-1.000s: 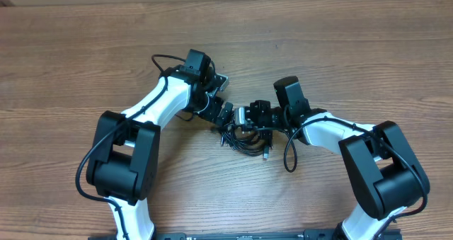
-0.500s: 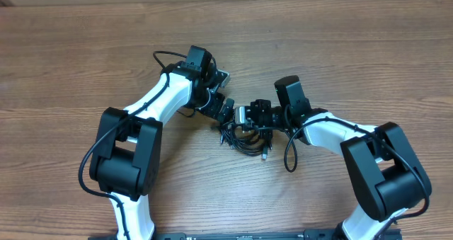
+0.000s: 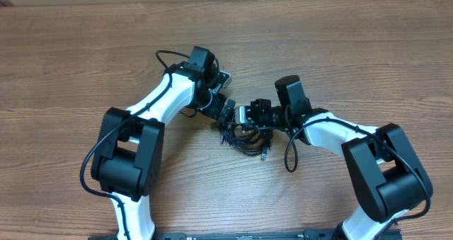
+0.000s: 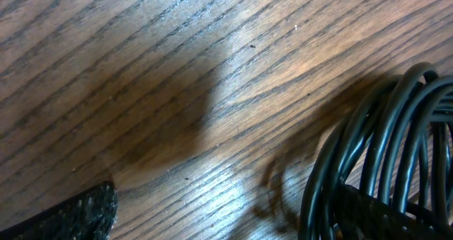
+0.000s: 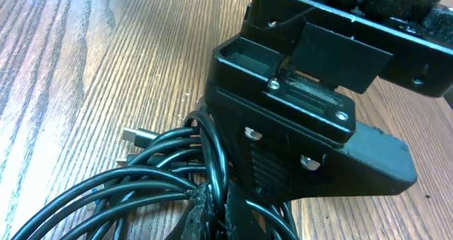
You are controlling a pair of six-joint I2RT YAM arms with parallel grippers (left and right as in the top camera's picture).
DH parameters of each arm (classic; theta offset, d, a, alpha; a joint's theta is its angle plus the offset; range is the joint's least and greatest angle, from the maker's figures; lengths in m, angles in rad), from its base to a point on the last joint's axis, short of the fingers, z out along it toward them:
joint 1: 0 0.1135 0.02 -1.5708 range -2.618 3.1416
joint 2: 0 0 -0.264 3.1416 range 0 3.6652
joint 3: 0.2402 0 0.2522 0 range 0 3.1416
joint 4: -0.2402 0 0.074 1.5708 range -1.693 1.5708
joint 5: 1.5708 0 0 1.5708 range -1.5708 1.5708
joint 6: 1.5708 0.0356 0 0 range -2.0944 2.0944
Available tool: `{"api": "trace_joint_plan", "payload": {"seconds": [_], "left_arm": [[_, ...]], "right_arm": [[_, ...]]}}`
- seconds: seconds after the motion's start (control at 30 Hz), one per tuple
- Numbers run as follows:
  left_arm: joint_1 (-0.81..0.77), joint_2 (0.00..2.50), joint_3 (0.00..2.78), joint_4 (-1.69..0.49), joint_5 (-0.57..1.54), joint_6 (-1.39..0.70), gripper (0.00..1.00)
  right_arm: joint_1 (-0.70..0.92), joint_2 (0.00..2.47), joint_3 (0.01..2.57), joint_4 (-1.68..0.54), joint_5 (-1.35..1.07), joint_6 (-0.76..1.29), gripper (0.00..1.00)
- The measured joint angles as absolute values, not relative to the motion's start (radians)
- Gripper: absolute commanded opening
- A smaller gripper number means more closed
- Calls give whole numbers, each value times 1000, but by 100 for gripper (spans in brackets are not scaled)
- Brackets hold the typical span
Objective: Untangle cables
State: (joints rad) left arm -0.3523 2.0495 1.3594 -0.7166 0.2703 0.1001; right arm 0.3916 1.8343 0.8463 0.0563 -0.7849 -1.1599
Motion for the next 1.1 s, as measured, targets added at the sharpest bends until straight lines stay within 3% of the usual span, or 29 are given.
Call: {"api": "trace_joint_plan", "payload": {"seconds": [1.1], "left_arm": [[-354, 2078, 1382, -679, 281, 78, 99]], "right_arm": [[269, 1781, 846, 12, -912, -1131, 4]]}}
